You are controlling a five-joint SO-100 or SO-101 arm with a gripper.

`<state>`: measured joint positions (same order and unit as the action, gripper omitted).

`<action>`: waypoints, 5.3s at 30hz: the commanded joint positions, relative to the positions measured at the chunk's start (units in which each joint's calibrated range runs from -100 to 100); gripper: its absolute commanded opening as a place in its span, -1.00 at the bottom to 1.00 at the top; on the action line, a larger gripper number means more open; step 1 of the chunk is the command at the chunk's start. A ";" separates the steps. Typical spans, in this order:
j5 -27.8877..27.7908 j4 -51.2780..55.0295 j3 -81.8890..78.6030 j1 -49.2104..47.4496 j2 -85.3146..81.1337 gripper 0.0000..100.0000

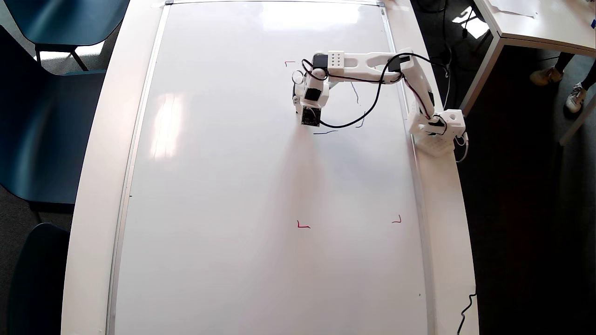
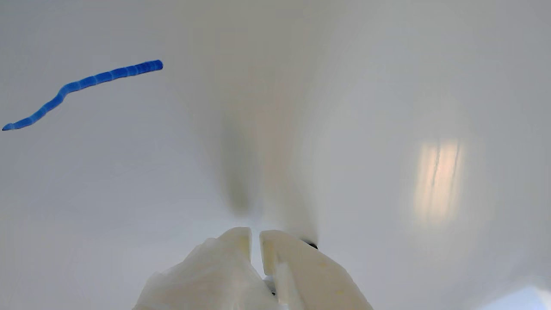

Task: Draw on a whiteboard a robot head using a pen attached to the gripper

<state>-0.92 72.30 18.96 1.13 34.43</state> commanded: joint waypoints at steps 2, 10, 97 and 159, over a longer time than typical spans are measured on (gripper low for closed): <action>0.28 0.77 -1.39 -2.86 0.07 -0.97; 0.33 0.68 -4.48 -4.11 -3.87 -0.97; 5.32 11.98 -17.82 -3.53 -23.41 -0.97; 4.20 7.20 -6.48 -0.06 -10.66 -0.97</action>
<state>3.99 79.73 11.01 -0.15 24.44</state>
